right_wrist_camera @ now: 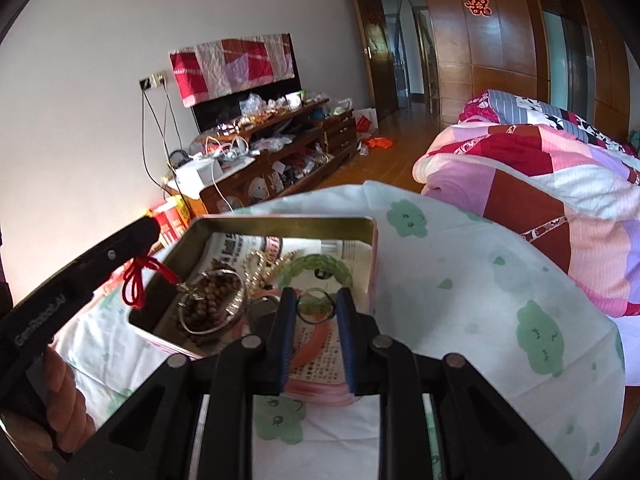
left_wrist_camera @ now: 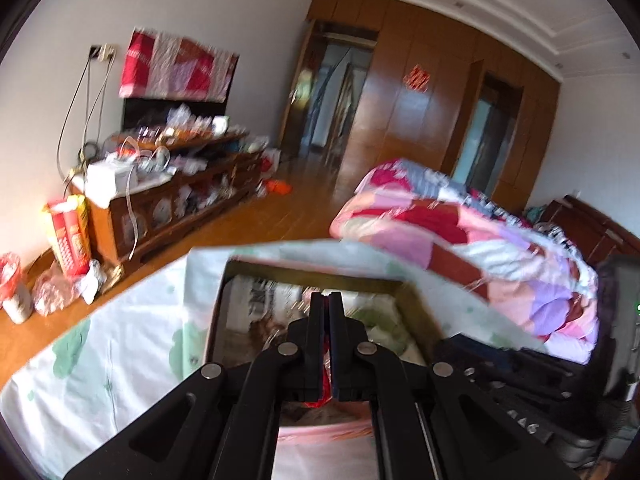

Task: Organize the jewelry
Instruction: 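Carry the red string and ring over the tin and release them inside, then withdraw both open tools from the tin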

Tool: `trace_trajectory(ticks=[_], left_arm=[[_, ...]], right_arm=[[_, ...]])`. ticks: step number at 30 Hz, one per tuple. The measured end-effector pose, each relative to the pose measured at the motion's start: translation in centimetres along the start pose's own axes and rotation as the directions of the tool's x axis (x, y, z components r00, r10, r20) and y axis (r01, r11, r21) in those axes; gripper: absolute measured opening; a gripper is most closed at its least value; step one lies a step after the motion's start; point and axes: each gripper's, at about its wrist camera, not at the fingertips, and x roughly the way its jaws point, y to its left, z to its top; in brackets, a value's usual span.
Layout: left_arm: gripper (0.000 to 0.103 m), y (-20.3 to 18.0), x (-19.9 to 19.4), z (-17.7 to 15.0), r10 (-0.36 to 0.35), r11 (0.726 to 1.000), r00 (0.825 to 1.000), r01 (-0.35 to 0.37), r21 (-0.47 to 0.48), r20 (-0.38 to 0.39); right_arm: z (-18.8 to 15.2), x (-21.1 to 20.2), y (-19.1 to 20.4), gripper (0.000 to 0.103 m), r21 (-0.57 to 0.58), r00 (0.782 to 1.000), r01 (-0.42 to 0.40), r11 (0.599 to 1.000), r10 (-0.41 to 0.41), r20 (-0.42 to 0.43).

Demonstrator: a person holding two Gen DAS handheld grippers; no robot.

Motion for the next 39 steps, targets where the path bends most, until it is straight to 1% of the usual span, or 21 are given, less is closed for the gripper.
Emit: trace_trajectory(ticks=[2,7,10,13,15,17,18,19,21,22,24,25,26,28,29,30,31,33,37,38,39], left_arm=[[0.001,0.1,0.6,-0.5,0.031,0.999,0.999,-0.031,0.010,-0.032],[0.001,-0.5,1.5,-1.1,0.120,0.991,0.991,-0.116,0.069,-0.063],[0.001,-0.7,2.0,-1.5,0.150,0.985,0.985,-0.142,0.096,-0.086],[0.001,-0.7,2.0,-1.5,0.147,0.985,0.985,-0.137,0.104,-0.088],[0.001,-0.8,2.0,-1.5,0.164,0.982,0.983,-0.154,0.108,-0.085],[0.001,-0.6,2.1,-1.5,0.162,0.984,0.983,-0.154,0.095,-0.090],[0.001,-0.4,2.1,-1.5,0.156,0.986,0.983,-0.149,0.077,-0.099],[0.002,-0.2,2.2,-1.5,0.146,0.988,0.983,-0.140,0.059,-0.110],[0.003,0.0,2.5,-1.6,0.126,0.992,0.982,-0.123,0.029,-0.138],[0.007,0.0,2.6,-1.6,0.121,0.993,0.982,-0.119,0.021,-0.146],[0.021,0.1,2.5,-1.5,0.121,0.993,0.983,-0.121,0.009,-0.141],[0.039,0.2,2.1,-1.4,0.122,0.992,0.985,-0.123,0.000,-0.124],[0.061,0.1,1.8,-1.4,0.123,0.992,0.987,-0.125,-0.008,-0.105],[0.073,0.1,1.0,-1.2,0.132,0.991,0.990,-0.133,-0.030,-0.046],[0.074,0.2,0.5,-1.1,0.132,0.990,0.991,-0.133,-0.042,-0.015],[0.074,0.3,0.3,-1.0,0.130,0.990,0.991,-0.130,-0.051,-0.002],[0.074,0.4,0.3,-0.9,0.132,0.990,0.991,-0.132,-0.055,0.001],[0.074,0.5,0.4,-1.0,0.145,0.988,0.989,-0.145,-0.057,-0.007],[0.074,0.3,-0.1,-1.0,0.185,0.982,0.983,-0.185,-0.042,-0.010],[0.074,0.1,-0.5,-1.1,0.189,0.982,0.982,-0.189,-0.031,-0.006],[0.074,-0.1,-0.8,-1.3,0.190,0.982,0.982,-0.190,-0.021,-0.004]], right_arm=[[-0.3,0.6,0.0,0.023,-0.001,1.000,-0.001,1.000,0.001,-0.024],[-0.7,1.1,0.0,0.023,-0.017,0.999,0.004,1.000,-0.005,-0.047],[-0.8,1.2,0.0,0.024,-0.013,0.999,-0.005,1.000,0.005,-0.050],[-0.8,1.2,-0.1,0.024,-0.007,0.999,-0.012,1.000,0.011,-0.049],[-0.7,1.3,-0.1,0.024,-0.009,0.999,-0.018,1.000,0.018,-0.051],[-0.7,1.3,0.0,0.024,-0.007,0.999,-0.017,1.000,0.017,-0.050],[-0.7,1.3,-0.1,0.025,-0.003,0.999,-0.022,1.000,0.022,-0.049],[-0.7,1.3,-0.1,0.029,0.001,0.999,-0.023,1.000,0.023,-0.046],[-0.6,0.8,-0.5,0.033,0.024,0.999,-0.032,0.999,0.033,-0.018],[-0.6,0.5,-0.6,0.036,0.034,0.999,-0.036,0.999,0.036,0.001],[-0.4,-0.2,-0.9,0.042,0.051,0.999,-0.025,0.998,0.023,0.042],[-0.3,-0.8,-1.1,0.046,0.065,0.997,-0.013,0.998,0.008,0.072],[-0.1,-1.4,-1.6,0.047,0.088,0.994,-0.002,0.996,-0.008,0.108],[0.2,-2.2,-2.6,0.049,0.137,0.987,0.017,0.990,-0.038,0.155],[0.2,-2.7,-3.2,0.049,0.170,0.983,0.033,0.985,-0.063,0.174],[0.3,-2.9,-3.7,0.049,0.195,0.979,0.048,0.980,-0.085,0.185],[0.3,-3.3,-4.3,0.049,0.230,0.973,0.072,0.971,-0.118,0.197],[0.3,-3.7,-5.1,0.049,0.272,0.966,0.099,0.957,-0.159,0.205],[0.7,-4.6,-5.6,0.050,0.325,0.965,0.090,0.941,-0.162,0.204],[0.8,-5.1,-5.4,0.052,0.325,0.966,0.085,0.942,-0.158,0.203],[0.7,-5.4,-5.1,0.058,0.322,0.966,0.088,0.943,-0.159,0.203]])
